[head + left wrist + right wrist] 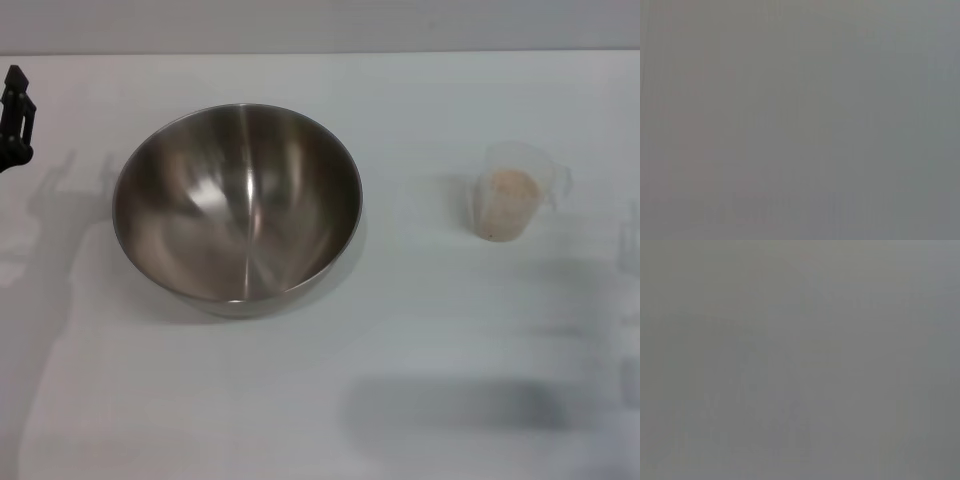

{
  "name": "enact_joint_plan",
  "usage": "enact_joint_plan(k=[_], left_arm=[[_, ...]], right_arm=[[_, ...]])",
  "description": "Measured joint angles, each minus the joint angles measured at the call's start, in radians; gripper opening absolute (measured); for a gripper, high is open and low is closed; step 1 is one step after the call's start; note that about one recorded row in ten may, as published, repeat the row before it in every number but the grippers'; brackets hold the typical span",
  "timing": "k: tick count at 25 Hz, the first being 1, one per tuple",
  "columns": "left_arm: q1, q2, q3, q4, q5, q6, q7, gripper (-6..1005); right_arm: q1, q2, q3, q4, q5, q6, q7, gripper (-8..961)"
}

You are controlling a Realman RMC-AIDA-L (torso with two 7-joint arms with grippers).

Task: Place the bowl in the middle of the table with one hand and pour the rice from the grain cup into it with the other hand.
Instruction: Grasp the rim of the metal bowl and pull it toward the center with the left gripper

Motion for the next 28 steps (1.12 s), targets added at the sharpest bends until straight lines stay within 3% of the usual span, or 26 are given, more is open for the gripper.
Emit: enact_joint_plan(k=[5, 11, 14, 18, 22, 28], left_arm=[[0.021, 0.011, 0.004, -0.09, 0.0, -0.08, -0.014, 460], [0.072, 0.096, 0.073, -0.437, 0.001, -0.572, -0.019, 456], [0.102, 0.111, 0.066, -0.62, 0.0, -0.788, -0.018, 453], [0.125, 0.101, 0.023, -0.818, -0.002, -1.055, -0.009, 455], [0.118, 0.073, -0.031, -0.97, -0.004, -1.359, 0.004, 457], [0.104, 0.004, -0.097, -1.133, -0.006, -1.652, 0.11, 459]], right_arm=[[0.0, 0.0, 0.005, -0.003, 0.0, 0.0, 0.0, 422], [0.008, -0.001, 0.005, -0.005, 0.0, 0.005, 0.0, 421], [0.014, -0.001, 0.005, -0.006, 0.0, 0.017, -0.005, 421], [0.016, -0.002, 0.005, -0.011, 0.0, 0.026, -0.005, 422], [0.019, -0.002, 0.002, -0.017, 0.0, 0.027, -0.001, 422], [0.02, -0.002, 0.0, -0.02, -0.004, 0.027, -0.007, 422]])
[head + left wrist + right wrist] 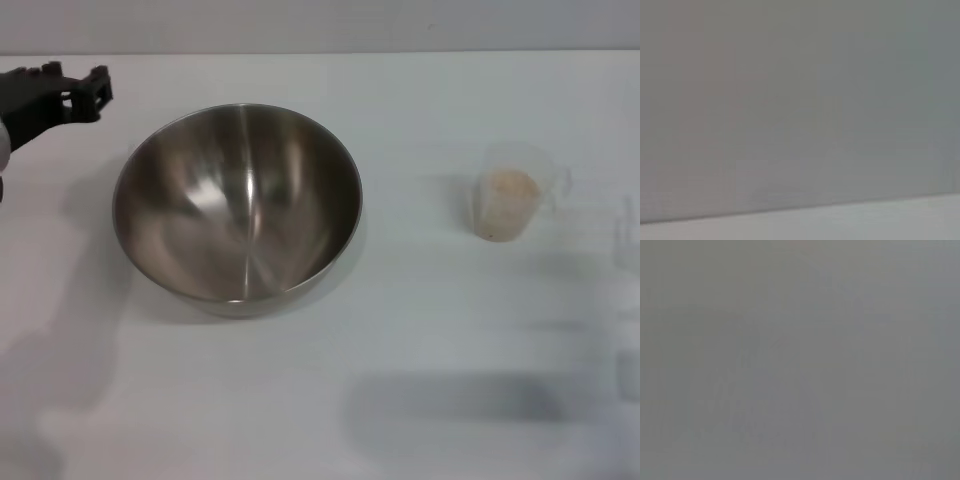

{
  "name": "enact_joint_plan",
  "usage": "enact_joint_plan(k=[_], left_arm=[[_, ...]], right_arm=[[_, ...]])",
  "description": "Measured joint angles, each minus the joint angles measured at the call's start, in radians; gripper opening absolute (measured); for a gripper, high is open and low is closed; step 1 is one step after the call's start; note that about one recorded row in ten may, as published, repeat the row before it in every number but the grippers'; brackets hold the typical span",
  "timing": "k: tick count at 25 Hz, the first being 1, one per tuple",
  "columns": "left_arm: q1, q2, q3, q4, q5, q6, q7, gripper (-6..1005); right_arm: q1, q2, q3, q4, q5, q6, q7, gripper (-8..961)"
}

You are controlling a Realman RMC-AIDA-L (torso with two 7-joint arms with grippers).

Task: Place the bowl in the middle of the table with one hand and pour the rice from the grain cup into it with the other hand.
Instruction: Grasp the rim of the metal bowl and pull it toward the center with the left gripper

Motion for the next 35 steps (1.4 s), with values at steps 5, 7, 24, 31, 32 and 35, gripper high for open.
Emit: enact_joint_plan(k=[5, 7, 24, 31, 32, 35], left_arm=[[-0.07, -0.002, -0.021, -0.066, -0.035, -0.267, 0.014, 460], [-0.101, -0.004, -0.025, -0.07, -0.048, -0.348, 0.015, 458], [-0.216, -0.006, -0.076, 0.153, -0.062, -0.436, 0.007, 416], [-0.246, -0.008, -0.077, 0.233, -0.062, -0.428, 0.004, 397], [-0.254, -0.008, -0.077, 0.247, -0.063, -0.428, 0.004, 394], [-0.277, -0.008, -0.09, 0.287, -0.072, -0.429, 0.005, 386]], right_arm=[[0.0, 0.0, -0.003, -0.003, -0.003, -0.003, 0.0, 421], [0.002, 0.0, -0.005, -0.006, -0.003, -0.003, 0.0, 421], [0.003, 0.0, -0.028, -0.026, -0.004, -0.011, -0.002, 422], [0.005, -0.001, -0.028, -0.031, -0.004, -0.013, -0.003, 422], [0.006, -0.001, -0.028, -0.031, -0.004, -0.014, -0.003, 422], [0.008, -0.001, -0.029, -0.033, -0.004, -0.021, -0.003, 422]])
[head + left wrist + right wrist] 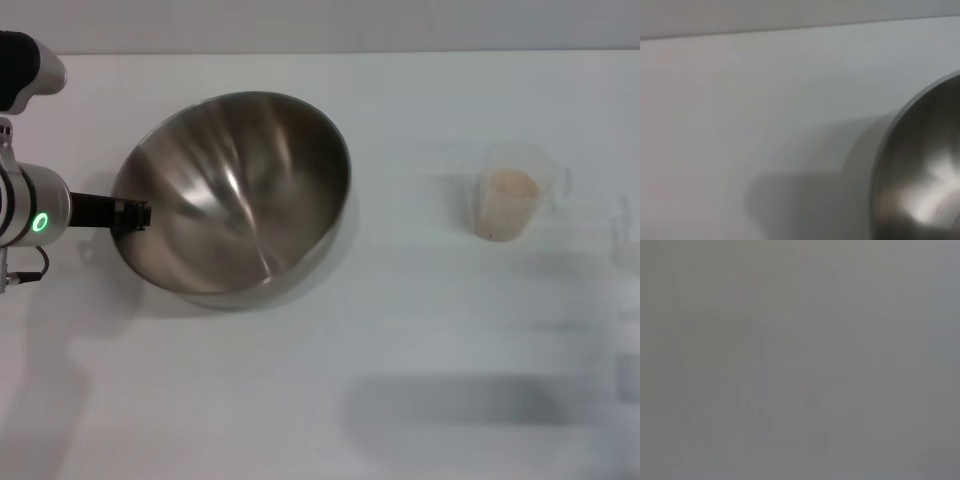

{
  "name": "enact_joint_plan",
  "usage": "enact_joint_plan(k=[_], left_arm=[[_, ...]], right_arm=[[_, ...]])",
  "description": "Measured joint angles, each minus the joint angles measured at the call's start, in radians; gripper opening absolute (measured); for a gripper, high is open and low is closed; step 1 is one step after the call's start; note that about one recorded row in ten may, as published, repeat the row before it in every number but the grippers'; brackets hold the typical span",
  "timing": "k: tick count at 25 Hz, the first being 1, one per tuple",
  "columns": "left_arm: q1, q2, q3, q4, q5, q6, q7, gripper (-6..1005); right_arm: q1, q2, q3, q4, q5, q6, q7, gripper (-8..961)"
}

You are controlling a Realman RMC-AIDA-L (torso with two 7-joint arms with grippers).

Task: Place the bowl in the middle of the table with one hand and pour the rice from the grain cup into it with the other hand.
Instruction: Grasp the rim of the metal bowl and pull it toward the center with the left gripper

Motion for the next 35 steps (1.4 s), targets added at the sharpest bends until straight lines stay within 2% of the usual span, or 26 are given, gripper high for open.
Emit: enact_joint_plan(k=[4, 10, 15, 18, 35], left_arm=[[-0.021, 0.001, -0.024, 0.037, -0.059, -0.007, 0.054, 375], [-0.029, -0.001, -0.031, 0.039, -0.087, 0.001, 0.055, 145], [-0.029, -0.001, -0.025, 0.003, -0.076, 0.001, 0.062, 112], [-0.037, 0.001, -0.025, -0.001, -0.076, -0.005, 0.064, 42], [-0.065, 0.0, -0.021, -0.013, -0.07, -0.028, 0.116, 23]], right_arm=[[0.001, 0.001, -0.001, -0.003, 0.0, -0.023, 0.0, 422], [0.002, 0.0, -0.003, -0.003, -0.001, -0.042, 0.0, 422], [0.001, 0.0, -0.003, -0.004, -0.001, -0.043, 0.0, 422], [0.001, 0.0, -0.003, -0.004, -0.001, -0.043, -0.001, 422], [0.009, 0.0, -0.003, -0.005, -0.001, -0.038, 0.0, 421]])
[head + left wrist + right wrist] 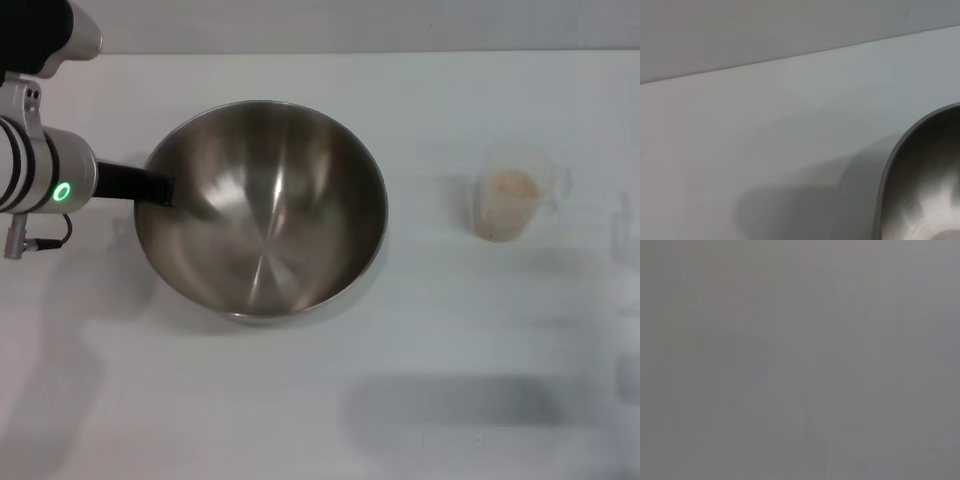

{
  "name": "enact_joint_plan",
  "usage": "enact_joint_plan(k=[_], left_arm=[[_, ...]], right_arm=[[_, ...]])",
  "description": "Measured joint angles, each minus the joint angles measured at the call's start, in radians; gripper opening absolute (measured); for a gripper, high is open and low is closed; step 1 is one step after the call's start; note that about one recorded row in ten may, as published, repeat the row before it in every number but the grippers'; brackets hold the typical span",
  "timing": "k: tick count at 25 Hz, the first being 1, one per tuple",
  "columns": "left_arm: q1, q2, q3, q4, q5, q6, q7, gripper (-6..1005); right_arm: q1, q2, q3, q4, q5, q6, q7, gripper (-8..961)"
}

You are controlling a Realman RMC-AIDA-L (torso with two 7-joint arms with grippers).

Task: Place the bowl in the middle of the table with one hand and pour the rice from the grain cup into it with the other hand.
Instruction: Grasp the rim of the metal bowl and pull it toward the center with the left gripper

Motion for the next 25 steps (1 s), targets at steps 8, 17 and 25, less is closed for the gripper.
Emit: enact_joint_plan(k=[8, 17, 25], left_arm=[[-0.019, 0.001, -0.004, -0.019, -0.009, -0.022, 0.026, 20], [-0.036, 0.001, -0.002, -0.019, -0.012, 0.009, 0.03, 14], [-0.052, -0.001, -0.002, -0.013, -0.049, 0.004, 0.078, 14]], right_arm=[[0.001, 0.0, 0.0, 0.0, 0.0, 0.003, 0.0, 421], [0.004, 0.0, 0.0, -0.001, 0.0, 0.006, 0.0, 421], [0.006, 0.0, 0.0, -0.008, 0.0, 0.007, 0.0, 421]])
